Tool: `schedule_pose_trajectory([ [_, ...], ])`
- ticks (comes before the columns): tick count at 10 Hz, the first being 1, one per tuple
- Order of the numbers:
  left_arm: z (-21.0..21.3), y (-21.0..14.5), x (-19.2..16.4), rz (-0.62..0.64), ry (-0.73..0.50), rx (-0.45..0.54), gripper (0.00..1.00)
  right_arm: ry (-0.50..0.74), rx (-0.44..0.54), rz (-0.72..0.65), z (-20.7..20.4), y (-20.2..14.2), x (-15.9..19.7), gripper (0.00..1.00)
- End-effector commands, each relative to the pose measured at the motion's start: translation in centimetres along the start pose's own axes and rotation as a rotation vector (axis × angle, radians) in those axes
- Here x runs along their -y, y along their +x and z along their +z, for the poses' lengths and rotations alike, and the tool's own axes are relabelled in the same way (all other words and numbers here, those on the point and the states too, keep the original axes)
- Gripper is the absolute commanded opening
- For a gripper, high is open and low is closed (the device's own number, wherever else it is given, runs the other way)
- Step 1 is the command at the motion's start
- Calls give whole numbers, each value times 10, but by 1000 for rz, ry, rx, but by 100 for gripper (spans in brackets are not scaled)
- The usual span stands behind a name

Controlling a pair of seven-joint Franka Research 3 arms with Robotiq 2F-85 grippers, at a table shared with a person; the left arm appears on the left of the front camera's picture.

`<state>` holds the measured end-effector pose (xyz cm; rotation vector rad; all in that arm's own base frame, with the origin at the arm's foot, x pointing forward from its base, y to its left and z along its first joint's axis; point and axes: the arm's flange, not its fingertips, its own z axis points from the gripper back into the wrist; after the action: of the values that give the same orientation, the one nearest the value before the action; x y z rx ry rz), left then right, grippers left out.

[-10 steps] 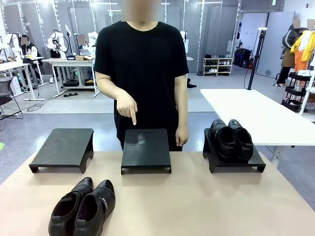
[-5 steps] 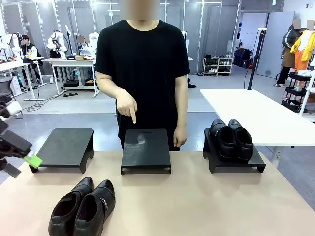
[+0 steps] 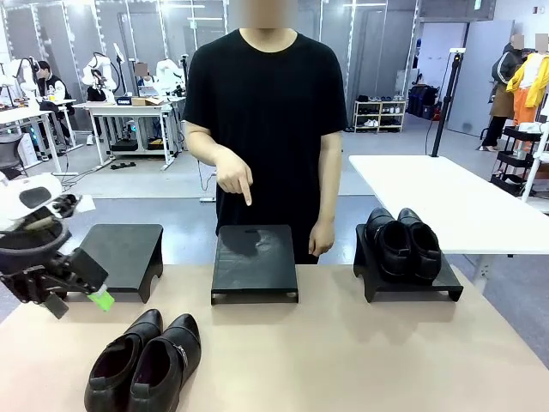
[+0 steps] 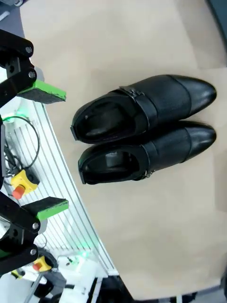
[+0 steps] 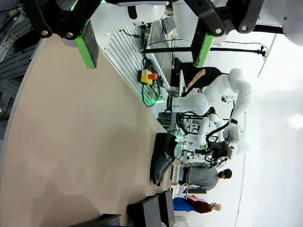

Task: Place the shoes on the stand as instructed by the person.
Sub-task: Pick up another pair of Shoes and place it on the Shoes Stand indicated by the person.

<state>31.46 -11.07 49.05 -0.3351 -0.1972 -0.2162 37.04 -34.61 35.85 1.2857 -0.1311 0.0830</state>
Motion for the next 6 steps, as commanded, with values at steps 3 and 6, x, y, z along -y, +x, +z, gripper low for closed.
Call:
schedule_pose_trajectory([
  [3,-6,3,2,-3,11,-13,100,-14,1,-2,-2,-3,-2,100],
  [6,-6,3,2,-3,11,-13,100,-14,1,-2,-2,-3,-2,100],
])
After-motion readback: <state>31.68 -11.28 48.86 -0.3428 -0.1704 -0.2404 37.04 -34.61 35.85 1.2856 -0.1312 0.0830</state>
